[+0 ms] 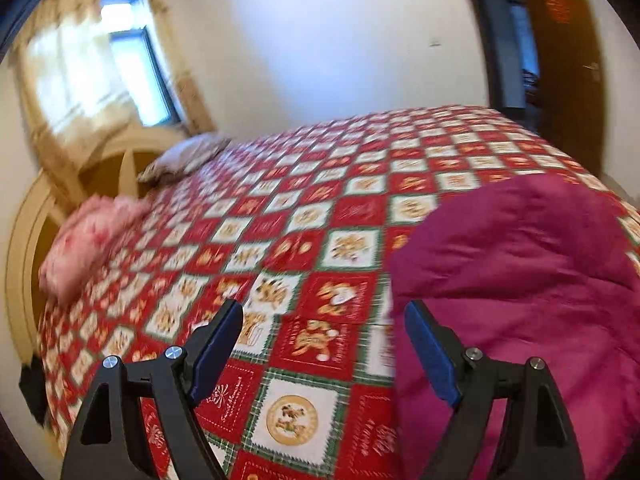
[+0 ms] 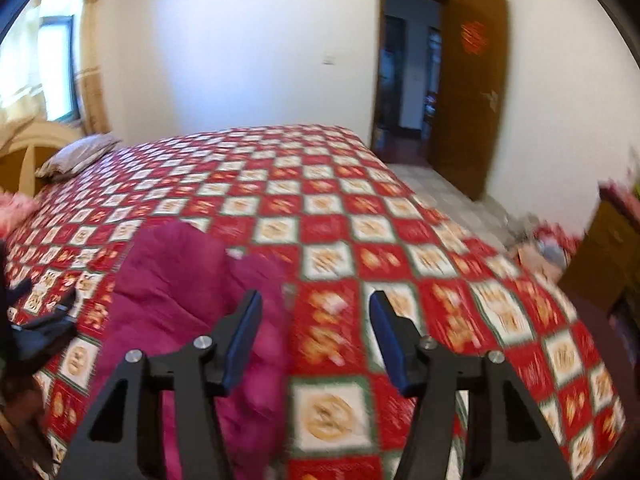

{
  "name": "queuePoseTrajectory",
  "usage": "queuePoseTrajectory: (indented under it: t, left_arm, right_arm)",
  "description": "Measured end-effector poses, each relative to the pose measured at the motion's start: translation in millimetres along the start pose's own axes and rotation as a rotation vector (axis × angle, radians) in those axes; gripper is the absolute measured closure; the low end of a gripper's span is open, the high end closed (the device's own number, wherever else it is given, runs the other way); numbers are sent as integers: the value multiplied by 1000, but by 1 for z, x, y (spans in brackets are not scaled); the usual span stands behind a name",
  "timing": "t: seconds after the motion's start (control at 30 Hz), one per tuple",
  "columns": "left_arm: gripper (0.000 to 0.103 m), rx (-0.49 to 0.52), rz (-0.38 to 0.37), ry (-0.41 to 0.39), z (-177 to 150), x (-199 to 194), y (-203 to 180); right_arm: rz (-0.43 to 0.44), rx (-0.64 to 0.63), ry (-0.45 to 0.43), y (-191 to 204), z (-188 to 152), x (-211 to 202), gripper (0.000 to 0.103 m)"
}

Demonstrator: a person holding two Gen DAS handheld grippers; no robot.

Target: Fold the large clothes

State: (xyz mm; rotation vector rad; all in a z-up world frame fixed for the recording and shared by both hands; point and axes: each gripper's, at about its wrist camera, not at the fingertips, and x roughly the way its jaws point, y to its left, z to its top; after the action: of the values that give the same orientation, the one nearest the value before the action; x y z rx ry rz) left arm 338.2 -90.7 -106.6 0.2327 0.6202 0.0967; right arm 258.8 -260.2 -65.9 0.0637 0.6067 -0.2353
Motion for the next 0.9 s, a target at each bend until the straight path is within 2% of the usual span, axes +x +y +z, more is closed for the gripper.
queuePoseTrajectory:
  t: [0.17, 0.3, 0.4, 0.53, 0.6, 0.67, 0.83, 0.9]
  left_arm:
    - [20, -45, -19, 29, 3, 28, -3]
    - [20, -74, -85, 11, 6, 31, -13]
    - [19, -61, -131, -10, 10, 31, -23]
    - [19, -44, -199, -28, 16, 32, -47]
    - [19, 8, -216, -22, 14, 35, -67]
    - [19, 92, -190, -9, 8, 40, -90]
    - [19, 162, -149, -5, 4, 42, -102]
    - [19, 125, -166, -3, 13, 36, -91]
  right_arm:
    - [16, -84, 62, 69, 32, 42, 62]
    - [49, -64, 136, 89, 24, 83, 68]
    - [32, -22, 189, 77, -7, 111, 68]
    - [38, 62, 221, 46, -50, 122, 68]
    - [51, 106, 212, 34, -61, 119, 68]
    - [56, 135, 207, 25, -73, 117, 68]
    - [88, 144, 247, 22, -69, 114, 68]
    - [105, 185, 213, 15, -52, 98, 68]
